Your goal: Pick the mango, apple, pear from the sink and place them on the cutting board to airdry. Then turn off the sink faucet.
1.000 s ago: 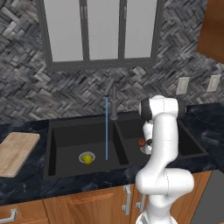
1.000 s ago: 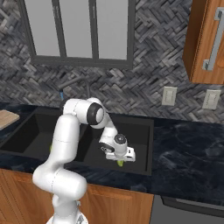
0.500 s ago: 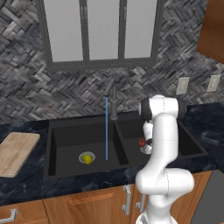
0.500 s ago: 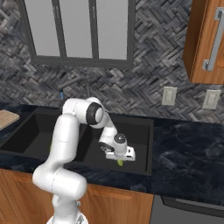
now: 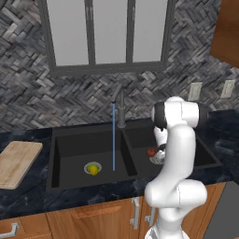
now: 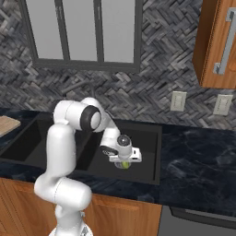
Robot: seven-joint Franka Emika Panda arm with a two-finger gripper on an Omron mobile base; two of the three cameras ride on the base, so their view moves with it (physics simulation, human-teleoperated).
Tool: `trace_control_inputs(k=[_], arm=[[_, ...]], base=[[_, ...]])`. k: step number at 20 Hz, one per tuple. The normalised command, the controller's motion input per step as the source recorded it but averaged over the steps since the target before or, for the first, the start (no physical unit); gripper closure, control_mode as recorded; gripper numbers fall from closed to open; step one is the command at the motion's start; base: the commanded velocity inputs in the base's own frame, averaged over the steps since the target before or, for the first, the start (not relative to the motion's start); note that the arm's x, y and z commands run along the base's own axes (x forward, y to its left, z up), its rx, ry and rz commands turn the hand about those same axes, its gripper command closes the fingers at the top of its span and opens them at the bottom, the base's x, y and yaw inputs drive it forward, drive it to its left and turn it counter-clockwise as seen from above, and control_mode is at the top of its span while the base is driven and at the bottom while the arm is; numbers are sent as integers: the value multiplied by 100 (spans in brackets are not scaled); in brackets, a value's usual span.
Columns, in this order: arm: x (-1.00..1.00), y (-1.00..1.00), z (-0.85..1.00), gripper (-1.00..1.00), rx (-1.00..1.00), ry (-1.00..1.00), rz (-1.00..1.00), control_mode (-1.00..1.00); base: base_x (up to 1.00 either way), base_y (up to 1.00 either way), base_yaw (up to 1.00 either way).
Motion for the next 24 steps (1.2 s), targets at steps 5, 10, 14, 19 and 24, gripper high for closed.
trace_control_inputs(k=[5, 10, 14, 19, 24], arm=[[-10, -9, 87, 100, 0, -4, 7, -100], [-9, -15, 94, 100, 0, 0, 5, -100], [-14, -24, 99, 100, 0, 0, 3, -100], [-14, -27, 100, 100, 0, 0, 2, -100], [-10, -23, 100, 100, 0, 0, 2, -100]], base=[[0, 0, 0], [0, 0, 0], [0, 0, 0], [0, 0, 0], [0, 0, 0]])
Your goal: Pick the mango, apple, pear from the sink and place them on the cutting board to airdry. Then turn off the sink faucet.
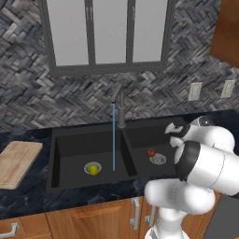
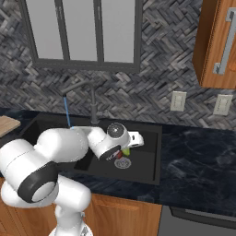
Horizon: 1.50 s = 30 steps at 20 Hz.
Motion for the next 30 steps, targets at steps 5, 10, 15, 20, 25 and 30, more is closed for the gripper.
trace_control_inputs(k=[5, 10, 15, 20, 25, 30], arm=[[-9, -17, 100, 100, 0, 0, 1, -100], [-29, -15, 90, 100, 1, 0, 1, -100], [-65, -1, 44, 100, 16, 0, 0, -100], [-54, 11, 3, 100, 10, -6, -2, -100], [-35, 49, 20, 100, 5, 0, -2, -100], [-19, 56, 67, 100, -7, 13, -1, -100]], base=[[0, 0, 0], [0, 0, 0], [0, 0, 0], [0, 0, 0], [0, 0, 0], [0, 0, 0]])
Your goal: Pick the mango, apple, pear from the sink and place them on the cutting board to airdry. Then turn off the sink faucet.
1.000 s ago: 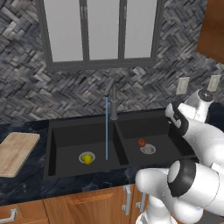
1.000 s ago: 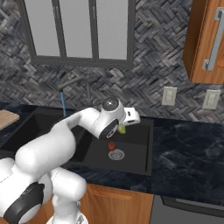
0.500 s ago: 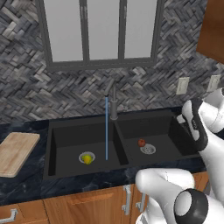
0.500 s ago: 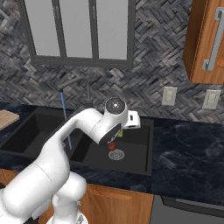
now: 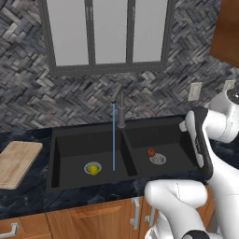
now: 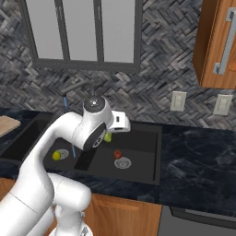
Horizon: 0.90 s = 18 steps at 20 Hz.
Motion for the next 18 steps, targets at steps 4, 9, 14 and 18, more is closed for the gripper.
trace_control_inputs(k=[4, 9, 14, 18], arm=[[-46, 7, 68, 100, -1, 17, -3, -100], [-53, 4, 1, 100, 9, 2, -3, -100], [-43, 36, 17, 100, 10, -2, 0, -100], [-31, 60, 45, 100, 2, 0, 1, -100]], base=[[0, 0, 0], [0, 0, 0], [0, 0, 0], [0, 0, 0]])
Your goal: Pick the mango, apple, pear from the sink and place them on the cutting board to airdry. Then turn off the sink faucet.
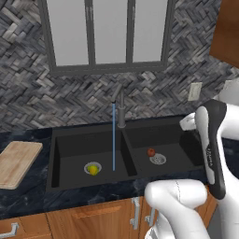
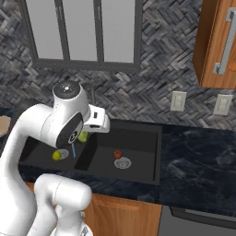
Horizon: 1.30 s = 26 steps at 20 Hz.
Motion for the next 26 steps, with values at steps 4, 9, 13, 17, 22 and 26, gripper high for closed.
trace_control_inputs(k=[4, 9, 13, 17, 22, 26], arm=[[-39, 75, 30, 100, 0, -4, 5, -100], [-46, 74, 8, 100, -1, -19, 5, -100], [-28, 69, 7, 100, 0, -18, 7, -100], [-11, 64, 28, 100, 0, -15, 8, -100], [0, 60, 38, 100, 0, 0, 8, -100], [0, 75, 18, 100, -1, 4, 11, -100]], base=[[0, 0, 0], [0, 0, 0], [0, 0, 0], [0, 0, 0], [0, 0, 0], [0, 0, 0]])
